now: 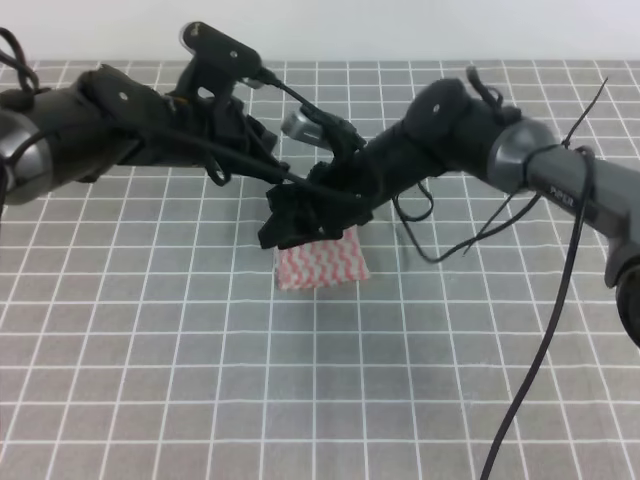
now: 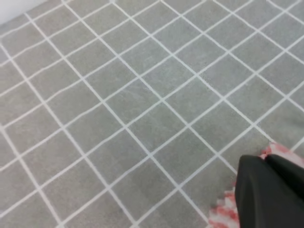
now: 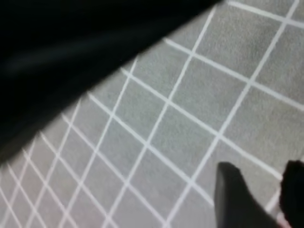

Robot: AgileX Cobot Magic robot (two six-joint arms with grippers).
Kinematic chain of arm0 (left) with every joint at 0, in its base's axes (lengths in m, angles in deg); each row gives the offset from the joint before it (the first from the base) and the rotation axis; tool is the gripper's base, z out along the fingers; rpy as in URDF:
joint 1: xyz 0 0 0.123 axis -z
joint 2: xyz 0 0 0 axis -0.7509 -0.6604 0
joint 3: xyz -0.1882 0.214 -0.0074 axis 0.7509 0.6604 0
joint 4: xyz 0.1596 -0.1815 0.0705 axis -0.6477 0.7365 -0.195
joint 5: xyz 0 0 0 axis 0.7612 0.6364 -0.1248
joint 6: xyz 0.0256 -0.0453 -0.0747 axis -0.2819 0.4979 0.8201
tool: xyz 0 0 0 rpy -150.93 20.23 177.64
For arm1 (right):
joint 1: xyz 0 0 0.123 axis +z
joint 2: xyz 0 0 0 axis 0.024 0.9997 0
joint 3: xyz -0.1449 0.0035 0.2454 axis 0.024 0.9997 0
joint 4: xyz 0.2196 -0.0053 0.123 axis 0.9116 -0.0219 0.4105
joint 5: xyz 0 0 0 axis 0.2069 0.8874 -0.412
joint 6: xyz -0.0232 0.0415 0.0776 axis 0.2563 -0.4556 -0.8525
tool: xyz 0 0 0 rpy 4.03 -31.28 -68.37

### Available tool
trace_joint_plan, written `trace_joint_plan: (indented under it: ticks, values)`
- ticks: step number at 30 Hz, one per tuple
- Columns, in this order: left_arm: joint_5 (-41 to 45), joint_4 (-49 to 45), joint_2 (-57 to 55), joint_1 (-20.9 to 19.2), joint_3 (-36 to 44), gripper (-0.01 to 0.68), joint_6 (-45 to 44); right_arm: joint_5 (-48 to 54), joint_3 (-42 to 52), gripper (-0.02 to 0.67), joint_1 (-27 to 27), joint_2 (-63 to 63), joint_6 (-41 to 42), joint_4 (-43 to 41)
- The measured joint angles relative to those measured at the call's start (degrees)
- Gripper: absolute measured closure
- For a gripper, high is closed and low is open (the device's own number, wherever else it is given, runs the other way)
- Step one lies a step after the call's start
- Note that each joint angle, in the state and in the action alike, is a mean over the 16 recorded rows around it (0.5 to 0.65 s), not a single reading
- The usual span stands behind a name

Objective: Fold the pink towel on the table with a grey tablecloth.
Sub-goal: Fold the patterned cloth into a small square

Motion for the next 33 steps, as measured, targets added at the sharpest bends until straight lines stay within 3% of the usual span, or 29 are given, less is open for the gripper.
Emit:
trace_joint_plan:
  ticks: [12, 23, 33]
  values:
    - [4.1, 1.5, 0.0, -2.9, 0.0, 0.675, 1.7, 3.1, -3.0, 0.660, -1.2, 0.2, -6.1, -16.6]
    - [11.7, 3.0, -0.3, -2.2, 0.0, 0.675, 0.4, 3.8, -5.0, 0.664, -1.8, -1.1, -6.8, -19.5]
    - [17.3, 3.3, -4.3, 2.0, 0.0, 0.675, -2.9, 9.2, -7.3, 0.665, -3.0, -3.4, -6.7, -21.5]
